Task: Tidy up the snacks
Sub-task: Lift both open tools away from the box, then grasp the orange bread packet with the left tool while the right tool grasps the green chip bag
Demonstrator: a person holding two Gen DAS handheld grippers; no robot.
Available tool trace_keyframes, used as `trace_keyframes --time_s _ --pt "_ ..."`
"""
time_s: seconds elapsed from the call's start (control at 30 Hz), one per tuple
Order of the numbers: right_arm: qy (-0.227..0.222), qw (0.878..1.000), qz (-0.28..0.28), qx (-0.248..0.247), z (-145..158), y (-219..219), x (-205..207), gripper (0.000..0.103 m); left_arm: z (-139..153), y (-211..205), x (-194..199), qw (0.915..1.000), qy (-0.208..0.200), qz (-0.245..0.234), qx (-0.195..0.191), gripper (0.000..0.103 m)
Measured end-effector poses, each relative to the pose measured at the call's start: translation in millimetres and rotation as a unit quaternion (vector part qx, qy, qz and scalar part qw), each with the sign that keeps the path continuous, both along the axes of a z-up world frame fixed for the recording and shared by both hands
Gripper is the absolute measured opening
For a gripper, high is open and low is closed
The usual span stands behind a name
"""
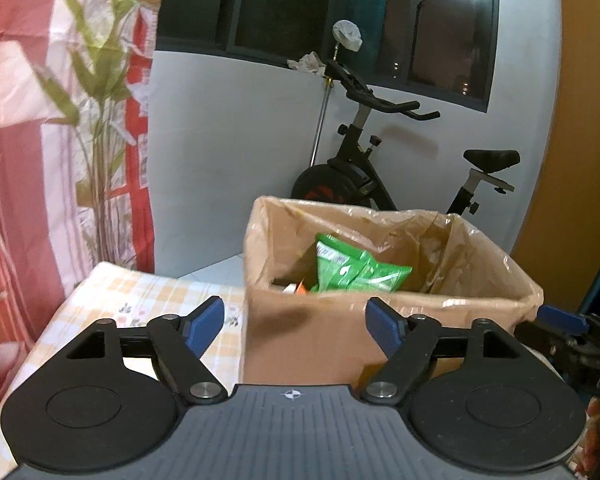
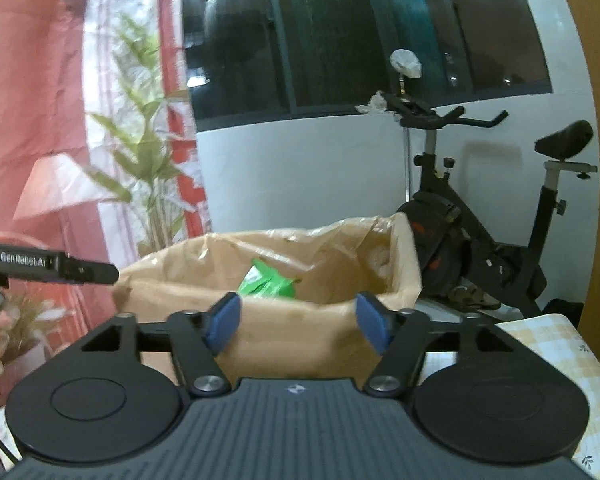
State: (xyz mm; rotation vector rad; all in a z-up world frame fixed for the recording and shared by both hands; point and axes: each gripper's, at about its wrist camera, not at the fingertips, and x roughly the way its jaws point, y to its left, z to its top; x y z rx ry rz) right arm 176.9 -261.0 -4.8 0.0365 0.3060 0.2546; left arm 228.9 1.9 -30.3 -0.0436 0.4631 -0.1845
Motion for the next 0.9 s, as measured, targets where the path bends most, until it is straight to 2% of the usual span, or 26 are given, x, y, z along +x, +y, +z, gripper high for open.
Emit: trace_keyframes --time_s 0.1,0.17,0.33,0.47,0.63,0.73,0.9 --pt "0.007 1.0 0.014 -0.026 -10.4 8.5 -9.2 0.083 -9.7 5.6 -8.6 0.9999 0.008 0.014 0.002 0.09" --pt "0.013 0.999 0.021 -0.047 -18.6 14.9 -13.1 0.09 -16.1 9.5 -11.7 0.9996 0.017 0.022 0.003 0.09" --pt "0.023 0.991 0.07 -0.116 -40.9 34.0 -19.9 0.096 -31.4 15.6 -16.4 0.999 0.035 0.026 0.007 0.092" --pt "0.036 0.976 0.116 -0.183 -61.6 52.5 -22.5 0.097 -42.8 19.9 -17.5 0.9983 0.048 0.032 0.011 0.092" --pt "0.075 0.962 0.14 -0.22 -86.0 64.6 -14.7 0.097 -54.5 24.4 -19.0 0.9975 0.064 0.031 0.004 0.092" --pt "0.09 0.958 0.134 -0.237 -98.1 67.5 -7.0 0.097 -60.1 22.9 -19.6 0.997 0.072 0.03 0.004 0.092" --pt "0.099 0.957 0.123 -0.241 -110.5 66.5 1.2 0.099 -71.9 23.6 -21.4 0.9962 0.082 0.032 -0.004 0.092"
